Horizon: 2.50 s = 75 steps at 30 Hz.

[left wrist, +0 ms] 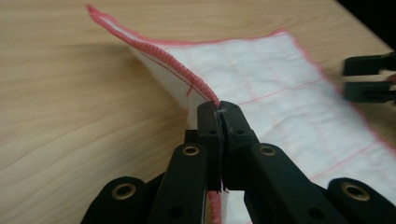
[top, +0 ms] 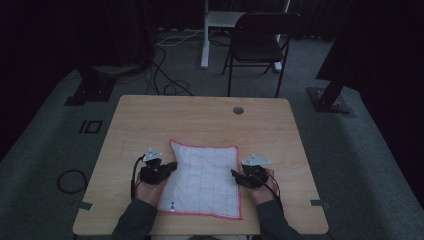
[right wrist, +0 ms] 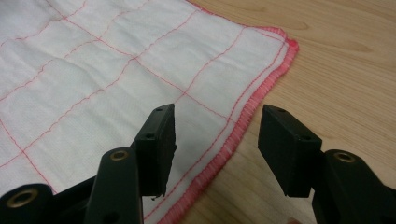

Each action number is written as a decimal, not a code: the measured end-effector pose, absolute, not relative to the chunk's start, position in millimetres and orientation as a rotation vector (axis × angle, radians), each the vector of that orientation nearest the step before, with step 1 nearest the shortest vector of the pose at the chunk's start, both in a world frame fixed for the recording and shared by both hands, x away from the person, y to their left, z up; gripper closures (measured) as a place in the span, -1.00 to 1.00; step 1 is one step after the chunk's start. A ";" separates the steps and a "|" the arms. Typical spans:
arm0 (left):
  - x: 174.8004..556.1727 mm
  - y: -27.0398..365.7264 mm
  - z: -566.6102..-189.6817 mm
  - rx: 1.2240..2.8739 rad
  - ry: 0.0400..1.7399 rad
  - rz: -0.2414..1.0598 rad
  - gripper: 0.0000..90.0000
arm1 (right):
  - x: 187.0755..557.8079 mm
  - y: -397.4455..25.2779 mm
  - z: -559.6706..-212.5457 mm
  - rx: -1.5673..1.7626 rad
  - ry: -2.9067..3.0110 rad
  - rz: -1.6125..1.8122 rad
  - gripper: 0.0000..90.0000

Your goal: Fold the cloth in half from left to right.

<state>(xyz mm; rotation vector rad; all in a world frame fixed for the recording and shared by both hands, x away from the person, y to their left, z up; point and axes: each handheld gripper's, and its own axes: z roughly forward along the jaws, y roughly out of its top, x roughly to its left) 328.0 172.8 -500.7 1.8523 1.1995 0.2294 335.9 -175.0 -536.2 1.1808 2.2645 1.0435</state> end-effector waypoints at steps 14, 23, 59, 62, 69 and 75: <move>340.3 129.8 -477.6 1.896 1.097 0.122 0.98 | 336.2 -181.0 -535.9 1.216 2.268 1.070 0.03; 349.2 99.4 -479.8 1.917 1.064 0.063 0.98 | 336.5 -181.6 -536.4 1.219 2.282 1.072 0.03; 325.1 59.0 -490.9 2.010 0.930 0.042 0.72 | 346.9 -193.2 -524.3 1.298 2.200 1.084 0.47; 316.2 70.4 -496.7 2.021 0.946 0.067 0.69 | 354.8 -189.4 -521.6 1.299 2.200 1.097 0.45; 299.3 92.4 -509.3 2.045 0.975 0.120 0.67 | 383.6 -181.6 -521.3 1.368 2.192 1.120 0.37; 292.4 102.5 -519.2 2.058 1.005 0.118 0.67 | 407.0 -171.9 -531.3 1.419 2.254 1.117 0.29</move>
